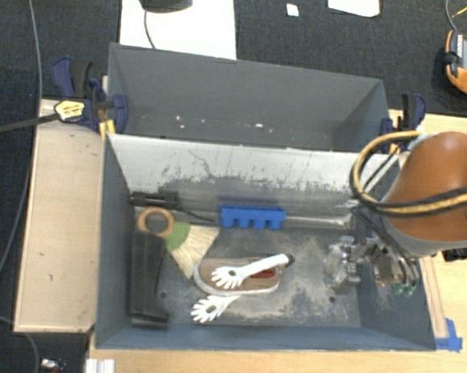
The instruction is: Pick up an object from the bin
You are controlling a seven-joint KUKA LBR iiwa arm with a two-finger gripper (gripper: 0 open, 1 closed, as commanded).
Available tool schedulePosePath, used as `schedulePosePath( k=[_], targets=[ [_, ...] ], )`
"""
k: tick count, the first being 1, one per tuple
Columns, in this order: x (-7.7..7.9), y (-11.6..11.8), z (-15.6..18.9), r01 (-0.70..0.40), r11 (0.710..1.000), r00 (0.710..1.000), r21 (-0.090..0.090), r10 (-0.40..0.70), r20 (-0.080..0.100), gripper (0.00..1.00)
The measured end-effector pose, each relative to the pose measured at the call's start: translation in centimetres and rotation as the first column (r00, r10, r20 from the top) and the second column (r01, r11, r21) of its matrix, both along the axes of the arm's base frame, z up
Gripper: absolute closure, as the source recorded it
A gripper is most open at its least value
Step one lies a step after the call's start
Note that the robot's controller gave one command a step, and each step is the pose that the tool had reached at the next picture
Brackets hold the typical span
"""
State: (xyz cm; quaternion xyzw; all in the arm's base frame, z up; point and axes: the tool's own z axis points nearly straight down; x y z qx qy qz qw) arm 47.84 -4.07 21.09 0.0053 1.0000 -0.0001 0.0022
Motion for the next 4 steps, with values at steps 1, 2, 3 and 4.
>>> schedulePosePath(
  k=[1, 2, 3, 4],
  targets=[
    [0.0, 0.0, 0.0, -0.001, 1.000, 1.000, 0.000, 0.001, 0.000, 1.00],
    [0.8, 2.1, -0.7, 0.034, 0.999, 0.999, -0.003, -0.034, 0.001, 1.00],
    [0.9, 4.4, 0.0, 0.015, 1.000, 1.000, 0.005, -0.015, -0.012, 1.00],
    [2.8, 1.2, 3.3, 0.014, 1.000, 1.000, 0.001, -0.014, -0.001, 1.00]
  ],
)
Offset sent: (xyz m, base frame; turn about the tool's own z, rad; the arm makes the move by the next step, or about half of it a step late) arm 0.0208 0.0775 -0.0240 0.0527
